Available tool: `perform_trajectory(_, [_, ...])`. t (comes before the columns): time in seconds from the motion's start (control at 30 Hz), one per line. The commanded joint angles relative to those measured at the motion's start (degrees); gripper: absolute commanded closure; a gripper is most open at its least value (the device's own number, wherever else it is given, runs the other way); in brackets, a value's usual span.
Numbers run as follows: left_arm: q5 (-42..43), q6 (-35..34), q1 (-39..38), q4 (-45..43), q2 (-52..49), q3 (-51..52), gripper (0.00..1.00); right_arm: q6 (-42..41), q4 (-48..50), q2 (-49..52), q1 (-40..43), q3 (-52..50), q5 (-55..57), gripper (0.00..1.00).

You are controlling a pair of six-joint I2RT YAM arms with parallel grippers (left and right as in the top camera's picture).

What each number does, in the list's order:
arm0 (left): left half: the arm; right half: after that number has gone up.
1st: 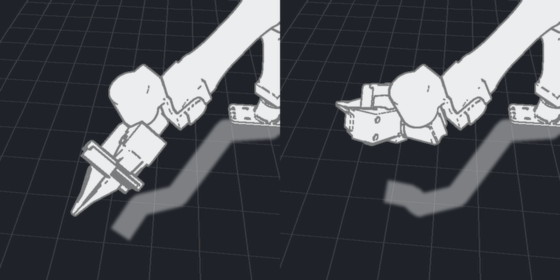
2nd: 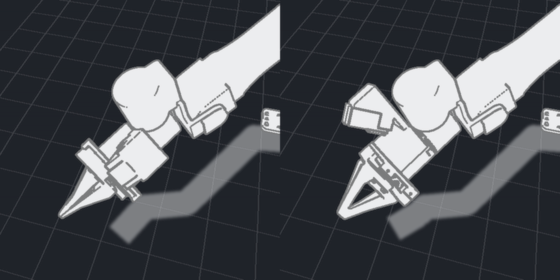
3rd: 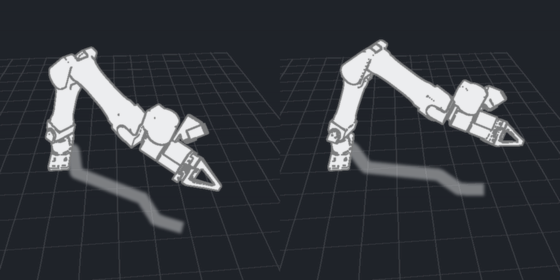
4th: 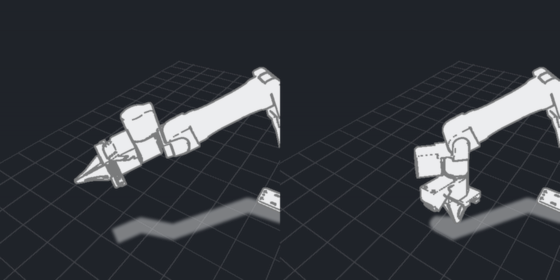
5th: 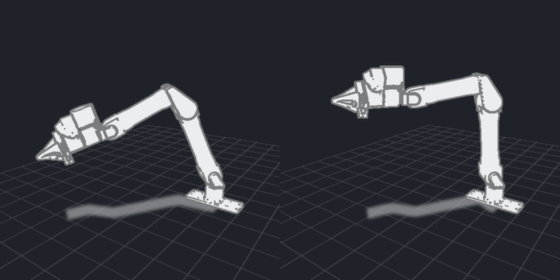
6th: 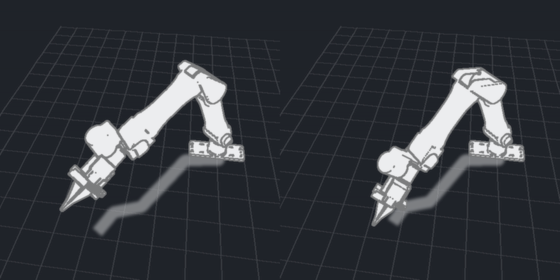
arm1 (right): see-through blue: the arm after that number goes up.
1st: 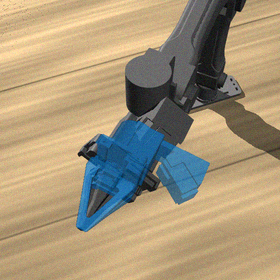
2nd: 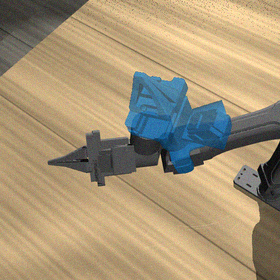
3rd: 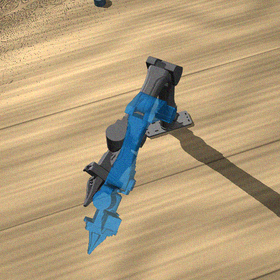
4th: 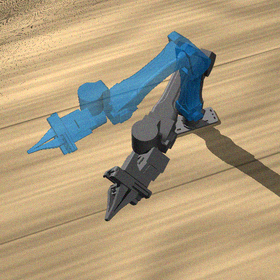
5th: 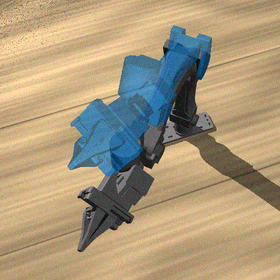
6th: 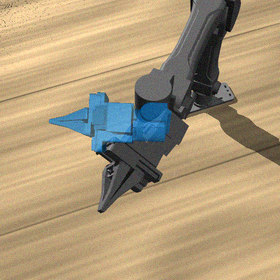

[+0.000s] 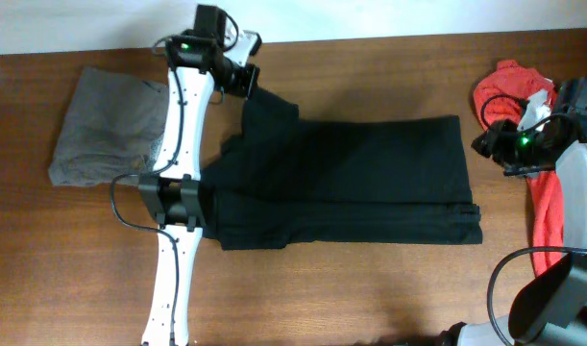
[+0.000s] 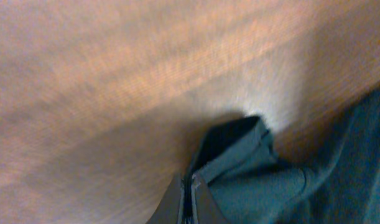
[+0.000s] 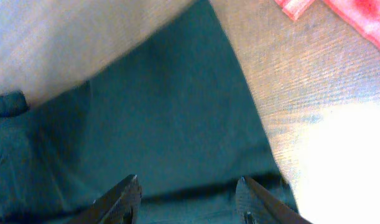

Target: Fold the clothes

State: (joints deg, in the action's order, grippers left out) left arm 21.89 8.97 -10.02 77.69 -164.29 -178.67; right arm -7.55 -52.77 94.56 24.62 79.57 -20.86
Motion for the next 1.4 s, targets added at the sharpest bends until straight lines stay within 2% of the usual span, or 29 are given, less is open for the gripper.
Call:
perform_trajectory(0.0, [1.3,-0.7,0.0,-0.6,2.0,-1.2,1.0,0.5,2.4,0.7,0.0,1.0,-1.0,0.46])
perform_trajectory(0.13, [1.2,-0.7,0.0,-4.6,2.0,-1.1,1.0,9.3,4.7,4.3,-1.1,1.0,-6.8,0.46])
perform_trajectory(0.3, [0.4,-0.7,0.0,-9.6,2.0,-1.0,0.97,10.4,5.9,8.9,-2.3,1.0,-7.2,0.45])
perform_trajectory(0.33, [-0.7,-0.7,0.0,-9.8,2.0,-1.0,0.87,10.4,5.9,9.4,-2.3,1.0,-7.2,0.45])
perform_trajectory(0.4, [-1.9,-0.7,0.0,-9.7,2.0,-1.0,0.49,10.4,5.9,9.6,-2.3,1.0,-7.2,0.45])
perform_trajectory(0.47, [-2.7,-0.8,0.1,-8.7,2.0,-1.0,0.38,10.4,5.6,9.6,-2.3,1.0,-7.2,0.45])
perform_trajectory(0.5, [-2.7,-0.8,0.2,-7.6,2.0,-1.0,0.24,10.4,5.4,9.6,-2.3,1.0,-7.2,0.45])
perform_trajectory(0.6, [-3.5,-0.7,0.5,-1.8,2.0,-1.0,0.18,10.4,4.5,9.6,-2.3,1.0,-7.2,0.45])
perform_trajectory(0.73, [-7.1,-0.6,0.8,9.0,2.0,-0.9,0.19,10.3,4.0,9.6,-2.3,1.0,-7.2,0.45])
perform_trajectory(0.8, [-10.2,-0.2,0.8,11.1,2.0,0.0,0.22,10.3,3.8,9.6,-2.3,1.0,-7.2,0.45])
perform_trajectory(0.87, [-13.1,-0.2,0.9,10.7,2.0,2.7,0.31,10.3,3.3,9.6,-2.3,1.0,-7.2,0.45])
perform_trajectory(1.0, [-12.5,-0.3,0.8,6.5,2.0,8.3,0.34,10.3,2.5,9.6,-2.3,1.0,-7.2,0.45])
perform_trajectory(1.13, [-9.4,-0.3,0.8,3.8,1.9,12.6,0.46,10.3,2.9,9.6,-2.3,1.0,-7.2,0.45])
perform_trajectory(1.23, [-5.7,-0.3,0.9,2.3,1.9,12.9,0.66,10.3,4.0,9.6,-2.3,1.0,-7.2,0.45])
perform_trajectory(1.33, [-2.2,-0.3,0.9,2.3,1.9,12.9,0.96,10.1,5.8,9.6,-2.3,1.0,-7.2,0.45])
perform_trajectory(1.37, [-2.1,-0.3,1.0,2.7,1.9,12.9,1.0,10.1,6.3,9.6,-2.3,1.0,-7.2,0.45])
